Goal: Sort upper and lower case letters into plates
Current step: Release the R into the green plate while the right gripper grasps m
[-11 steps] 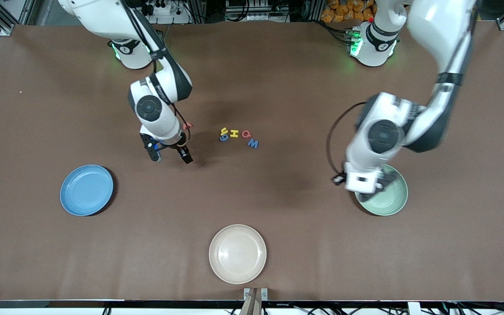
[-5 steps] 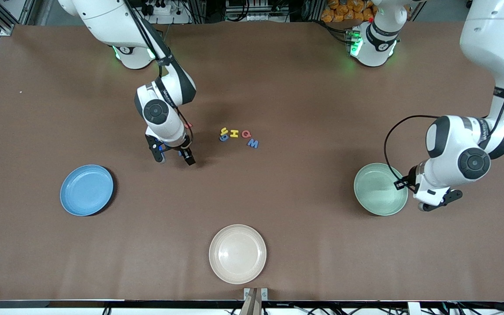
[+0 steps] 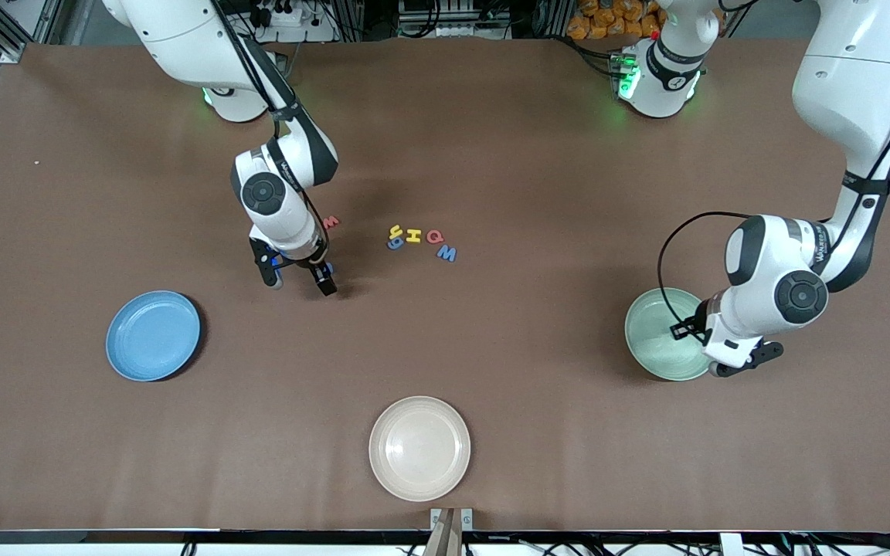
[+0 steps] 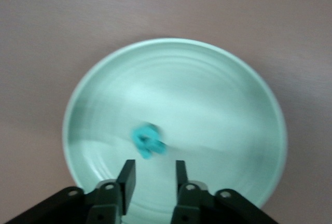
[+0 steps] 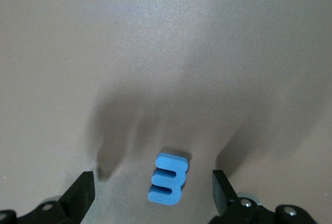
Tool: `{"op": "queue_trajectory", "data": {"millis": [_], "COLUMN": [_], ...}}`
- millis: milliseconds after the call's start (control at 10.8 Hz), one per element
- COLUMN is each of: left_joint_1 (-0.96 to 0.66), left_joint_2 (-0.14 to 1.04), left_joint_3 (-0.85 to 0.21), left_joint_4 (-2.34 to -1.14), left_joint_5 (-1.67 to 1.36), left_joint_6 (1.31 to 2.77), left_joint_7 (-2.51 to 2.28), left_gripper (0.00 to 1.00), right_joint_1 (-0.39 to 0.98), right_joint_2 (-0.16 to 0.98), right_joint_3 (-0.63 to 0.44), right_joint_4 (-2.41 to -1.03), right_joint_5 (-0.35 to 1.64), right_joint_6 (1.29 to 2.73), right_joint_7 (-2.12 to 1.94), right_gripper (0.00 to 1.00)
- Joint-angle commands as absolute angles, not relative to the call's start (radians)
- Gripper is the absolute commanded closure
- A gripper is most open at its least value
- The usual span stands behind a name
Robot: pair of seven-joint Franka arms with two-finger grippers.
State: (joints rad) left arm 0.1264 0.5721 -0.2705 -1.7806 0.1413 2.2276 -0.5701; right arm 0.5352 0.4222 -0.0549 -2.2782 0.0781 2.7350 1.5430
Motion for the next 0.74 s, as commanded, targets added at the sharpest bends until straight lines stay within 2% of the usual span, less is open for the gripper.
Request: {"op": "queue_trajectory", "data": {"millis": [0,277,369,461,553,645], "left_joint_1": [0.112,0.109,0.083,0.021,-0.042,-0.096], "left_joint_2": [0.554,0.522,0.523,0.532,0.544,0.554], "left_joint_3": [-0.314,-0.418,-0.46,-0.463,-0.462,-0.459], "left_joint_4": [-1.767,-1.755,-1.75,-1.731,-1.715,-1.694], "left_joint_5": [0.117,0.115,0.129,0.132,0.127,0.129], "left_joint_6": [2.221,2.186,2.186,2.186,2.186,2.186], "left_joint_7": [-0.649,-0.693,-0.789,-0.899,-1.013,-1.17], "left_gripper": [0.0,0.0,0.0,0.0,0.0,0.0], "right_joint_1": [0.529,0.529,0.531,0.534,0.534,0.534], "right_joint_2": [0.413,0.414,0.414,0.413,0.413,0.413], "right_joint_3": [-0.048,-0.048,-0.048,-0.049,-0.048,-0.048], "right_joint_4": [-2.295,-2.295,-2.295,-2.295,-2.295,-2.295], "right_joint_5": [0.091,0.091,0.091,0.091,0.091,0.091], "right_joint_6": [2.752,2.752,2.752,2.752,2.753,2.753], "right_joint_7": [1.543,1.543,1.54,1.539,1.54,1.539], "right_gripper": [0.0,0.0,0.13,0.64,1.0,1.0]}}
